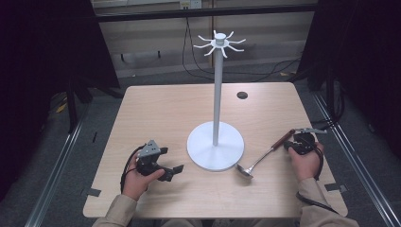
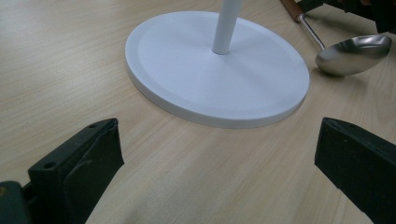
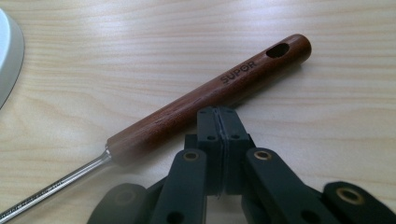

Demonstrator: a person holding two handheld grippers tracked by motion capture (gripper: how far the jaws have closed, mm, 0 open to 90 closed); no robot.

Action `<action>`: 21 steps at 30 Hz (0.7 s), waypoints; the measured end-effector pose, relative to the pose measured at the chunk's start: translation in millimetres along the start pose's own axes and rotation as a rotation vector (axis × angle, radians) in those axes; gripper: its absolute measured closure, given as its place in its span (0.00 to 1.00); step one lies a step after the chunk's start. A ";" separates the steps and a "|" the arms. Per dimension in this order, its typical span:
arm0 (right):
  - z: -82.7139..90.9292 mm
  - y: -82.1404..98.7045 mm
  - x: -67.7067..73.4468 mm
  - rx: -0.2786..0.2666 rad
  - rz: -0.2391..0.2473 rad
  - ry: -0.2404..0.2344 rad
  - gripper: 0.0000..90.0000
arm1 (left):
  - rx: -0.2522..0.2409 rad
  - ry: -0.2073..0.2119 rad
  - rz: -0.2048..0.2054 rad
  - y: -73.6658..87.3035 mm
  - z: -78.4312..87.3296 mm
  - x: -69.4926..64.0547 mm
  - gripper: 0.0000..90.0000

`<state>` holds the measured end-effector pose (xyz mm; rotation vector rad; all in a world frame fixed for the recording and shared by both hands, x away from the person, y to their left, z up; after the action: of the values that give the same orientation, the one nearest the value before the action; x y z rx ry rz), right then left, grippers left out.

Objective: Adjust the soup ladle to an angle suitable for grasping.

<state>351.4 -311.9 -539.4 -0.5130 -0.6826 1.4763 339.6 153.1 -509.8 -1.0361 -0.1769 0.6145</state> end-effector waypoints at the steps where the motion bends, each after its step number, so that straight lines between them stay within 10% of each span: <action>1: -1.3 -1.0 1.2 -0.004 0.002 -0.001 0.99 | -0.003 0.005 0.001 0.0 -0.3 -0.1 0.01; 21: -16.8 -14.1 23.3 0.008 0.000 -0.009 0.97 | -0.009 0.004 0.009 -0.9 1.6 0.3 0.01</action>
<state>372.5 -287.8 -539.3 -0.5005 -0.6838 1.4813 339.6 154.1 -508.2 -1.0471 -0.1720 0.6200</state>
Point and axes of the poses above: each handheld gripper's, and its own axes: z roughly backward along the jaws, y roughly out of its underside, x roughly to its left, the point moved 5 cm from there along -z, roughly forward along the jaws
